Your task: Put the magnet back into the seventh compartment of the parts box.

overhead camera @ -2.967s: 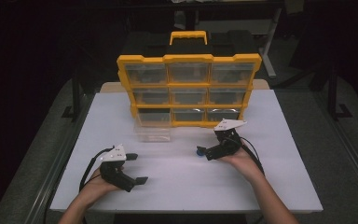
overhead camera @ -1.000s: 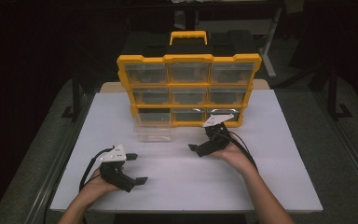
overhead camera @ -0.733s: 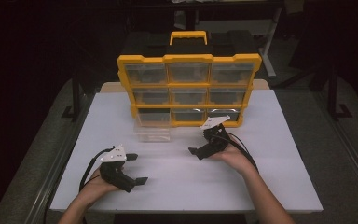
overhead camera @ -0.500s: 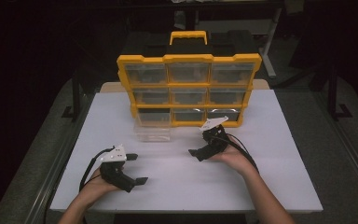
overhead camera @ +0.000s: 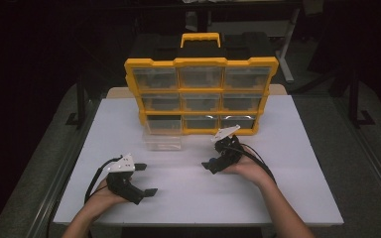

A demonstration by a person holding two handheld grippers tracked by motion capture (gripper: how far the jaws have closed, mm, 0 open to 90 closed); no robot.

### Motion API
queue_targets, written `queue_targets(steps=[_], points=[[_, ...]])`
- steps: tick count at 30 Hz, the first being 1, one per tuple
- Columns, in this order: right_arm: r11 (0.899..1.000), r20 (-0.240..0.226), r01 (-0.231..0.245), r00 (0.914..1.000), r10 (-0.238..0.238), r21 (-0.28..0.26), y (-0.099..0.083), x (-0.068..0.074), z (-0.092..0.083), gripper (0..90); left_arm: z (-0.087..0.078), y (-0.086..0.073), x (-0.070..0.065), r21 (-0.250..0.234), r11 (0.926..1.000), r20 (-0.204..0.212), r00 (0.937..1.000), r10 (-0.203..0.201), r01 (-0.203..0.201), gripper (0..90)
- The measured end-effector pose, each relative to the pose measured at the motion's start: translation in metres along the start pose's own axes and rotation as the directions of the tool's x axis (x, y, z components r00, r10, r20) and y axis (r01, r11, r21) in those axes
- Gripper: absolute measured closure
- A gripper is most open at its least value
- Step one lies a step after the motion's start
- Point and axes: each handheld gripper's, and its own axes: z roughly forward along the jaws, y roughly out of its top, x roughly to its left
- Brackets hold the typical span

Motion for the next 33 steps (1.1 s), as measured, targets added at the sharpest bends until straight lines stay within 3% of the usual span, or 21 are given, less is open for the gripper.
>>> queue_targets(steps=[9,33], points=[[0.999,-0.002,0.015,0.9999,-0.015,0.034,-0.0019,0.0014,0.0021,0.0,0.0001,-0.0001,0.0,0.0,1.0,0.0,1.0,0.001,-0.001,0.0],[0.993,-0.01,0.053,0.9986,-0.052,0.101,-0.0036,0.0045,0.0018,13.1,-0.0001,-0.0002,-0.0003,-0.001,1.0,-0.002,1.0,-0.003,0.003,0.0]])
